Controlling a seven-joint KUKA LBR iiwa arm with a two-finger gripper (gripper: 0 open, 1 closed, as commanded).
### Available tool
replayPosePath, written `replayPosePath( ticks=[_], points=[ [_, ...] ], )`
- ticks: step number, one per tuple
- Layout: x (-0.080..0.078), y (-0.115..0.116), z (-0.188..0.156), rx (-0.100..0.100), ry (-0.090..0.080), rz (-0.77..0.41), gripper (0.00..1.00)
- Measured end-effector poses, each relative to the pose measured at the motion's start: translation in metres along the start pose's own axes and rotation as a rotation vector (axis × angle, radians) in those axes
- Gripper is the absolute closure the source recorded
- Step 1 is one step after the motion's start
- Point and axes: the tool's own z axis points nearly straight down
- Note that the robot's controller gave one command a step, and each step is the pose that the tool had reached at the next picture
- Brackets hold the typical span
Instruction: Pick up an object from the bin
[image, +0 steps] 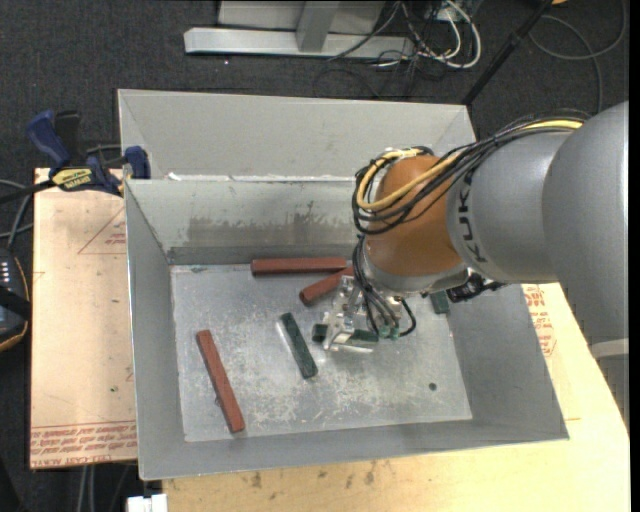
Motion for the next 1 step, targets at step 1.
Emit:
replayPosePath(
  ticks=[1],
  points=[
    [0.0130, 0.0267, -0.1469, 0.002, 0.004, 0.001, 1.00]
  ],
)
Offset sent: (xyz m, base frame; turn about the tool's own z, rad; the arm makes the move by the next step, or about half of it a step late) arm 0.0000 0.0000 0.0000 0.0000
